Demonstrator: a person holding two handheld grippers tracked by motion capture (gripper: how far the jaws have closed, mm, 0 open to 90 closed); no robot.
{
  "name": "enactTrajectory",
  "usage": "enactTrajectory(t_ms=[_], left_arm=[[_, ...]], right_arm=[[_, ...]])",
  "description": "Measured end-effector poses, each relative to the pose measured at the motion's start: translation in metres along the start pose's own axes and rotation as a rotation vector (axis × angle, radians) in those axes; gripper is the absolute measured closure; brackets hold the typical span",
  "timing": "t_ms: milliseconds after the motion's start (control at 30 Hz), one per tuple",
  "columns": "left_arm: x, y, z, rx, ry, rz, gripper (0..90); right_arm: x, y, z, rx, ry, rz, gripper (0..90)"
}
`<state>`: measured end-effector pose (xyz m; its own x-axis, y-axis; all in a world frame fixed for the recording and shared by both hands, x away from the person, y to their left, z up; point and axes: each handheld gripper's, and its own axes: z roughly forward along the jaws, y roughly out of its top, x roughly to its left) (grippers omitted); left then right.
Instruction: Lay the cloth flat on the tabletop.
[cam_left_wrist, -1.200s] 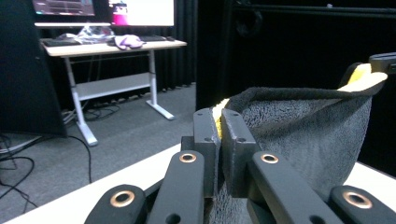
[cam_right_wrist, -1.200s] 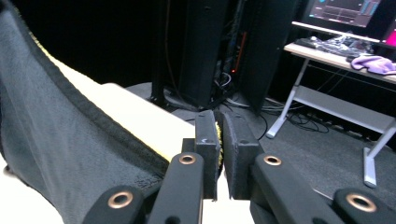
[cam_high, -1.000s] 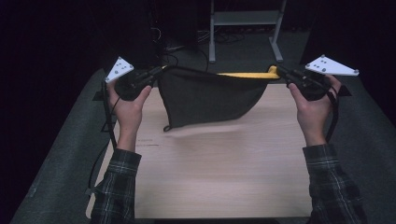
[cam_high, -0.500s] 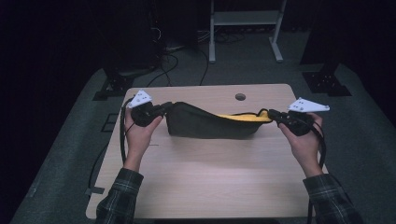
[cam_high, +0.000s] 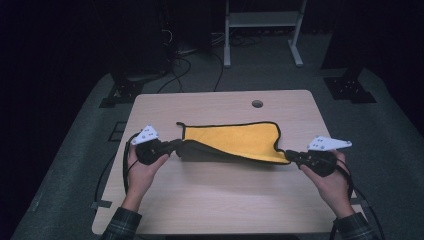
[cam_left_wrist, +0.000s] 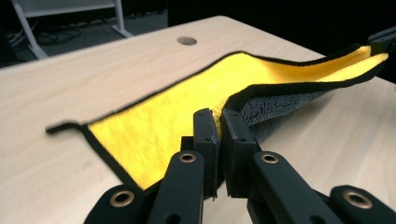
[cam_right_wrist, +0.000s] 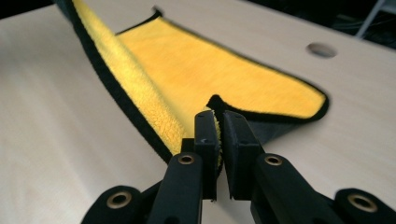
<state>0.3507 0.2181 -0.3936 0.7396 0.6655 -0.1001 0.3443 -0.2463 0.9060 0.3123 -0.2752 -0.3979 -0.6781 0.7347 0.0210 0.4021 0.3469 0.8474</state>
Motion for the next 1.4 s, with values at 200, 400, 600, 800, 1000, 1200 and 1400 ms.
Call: enactTrajectory(t_ms=[200,400,600,800,1000,1200,1400], left_arm=[[-0.004,-0.025,-0.023,0.030,0.006,-0.018,84.9],[-0.009,-0.052,-0.040,0.078,-0.008,-0.061,84.8],[-0.024,-0.073,-0.046,0.136,-0.057,-0.077,84.8],[-0.037,-0.090,-0.046,0.213,-0.090,-0.082,84.5],[-0.040,-0.098,-0.041,0.277,-0.093,-0.075,82.3],[-0.035,-0.091,-0.049,0.221,-0.053,-0.082,62.6],[-0.027,-0.085,-0.053,0.171,-0.025,-0.081,54.3]], right_arm=[[0.024,-0.015,0.008,0.062,0.079,-0.018,83.5],[0.043,-0.022,0.020,0.122,0.125,-0.052,83.5],[0.048,-0.033,0.015,0.158,0.117,-0.052,83.3],[0.053,-0.050,0.008,0.198,0.128,-0.041,82.8],[0.059,-0.064,0.007,0.259,0.121,-0.045,80.0],[0.050,-0.064,-0.002,0.174,0.099,-0.011,59.3],[0.032,-0.059,-0.007,0.078,0.034,0.001,46.2]])
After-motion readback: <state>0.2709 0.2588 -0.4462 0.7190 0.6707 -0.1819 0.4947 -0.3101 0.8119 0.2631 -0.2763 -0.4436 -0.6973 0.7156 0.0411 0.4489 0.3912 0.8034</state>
